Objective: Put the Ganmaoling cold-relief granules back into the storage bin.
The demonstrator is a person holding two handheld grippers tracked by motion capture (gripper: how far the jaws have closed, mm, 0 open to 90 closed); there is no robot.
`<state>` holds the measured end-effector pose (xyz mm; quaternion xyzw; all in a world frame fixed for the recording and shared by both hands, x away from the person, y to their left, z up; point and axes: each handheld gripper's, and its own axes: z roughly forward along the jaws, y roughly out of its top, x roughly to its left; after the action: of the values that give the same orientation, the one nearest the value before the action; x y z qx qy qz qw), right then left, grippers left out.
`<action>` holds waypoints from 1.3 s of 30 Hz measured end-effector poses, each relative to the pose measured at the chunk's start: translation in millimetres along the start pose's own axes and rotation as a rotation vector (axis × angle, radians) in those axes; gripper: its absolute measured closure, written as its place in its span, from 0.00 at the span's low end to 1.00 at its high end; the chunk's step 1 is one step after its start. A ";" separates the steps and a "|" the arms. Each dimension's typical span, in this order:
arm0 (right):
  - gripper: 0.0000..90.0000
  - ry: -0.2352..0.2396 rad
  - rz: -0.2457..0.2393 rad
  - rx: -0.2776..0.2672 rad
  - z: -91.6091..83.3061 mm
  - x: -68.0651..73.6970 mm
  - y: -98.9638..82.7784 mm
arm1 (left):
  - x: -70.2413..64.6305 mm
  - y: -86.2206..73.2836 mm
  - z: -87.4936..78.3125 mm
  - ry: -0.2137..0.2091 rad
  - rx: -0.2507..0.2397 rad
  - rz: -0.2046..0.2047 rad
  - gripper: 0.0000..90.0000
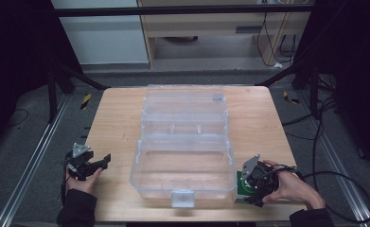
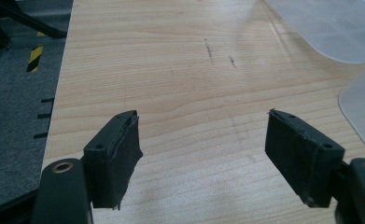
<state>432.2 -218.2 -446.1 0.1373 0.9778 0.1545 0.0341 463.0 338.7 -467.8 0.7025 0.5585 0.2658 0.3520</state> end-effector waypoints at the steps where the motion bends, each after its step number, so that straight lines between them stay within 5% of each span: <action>1: 0.16 0.001 0.003 0.005 -0.9 0.0 -0.2 | 0.0 0.1 0.0 0.000 0.001 0.000 0.28; 15: 0.18 -0.014 0.030 -0.018 -8.9 -0.1 -5.6 | -0.7 0.2 0.9 -0.003 0.007 0.001 0.29; 24: 0.18 -0.048 0.064 -0.045 -32.6 4.5 -14.6 | -2.9 1.3 2.5 -0.006 0.014 0.006 0.29; 39: 0.18 -0.115 0.183 -0.174 -83.8 1.3 -4.8 | -3.2 1.2 2.8 -0.011 0.013 0.009 0.29</action>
<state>420.6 -246.8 -368.0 0.2311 0.9405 0.2330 0.0877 465.1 334.9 -468.6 0.7087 0.5550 0.2602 0.3493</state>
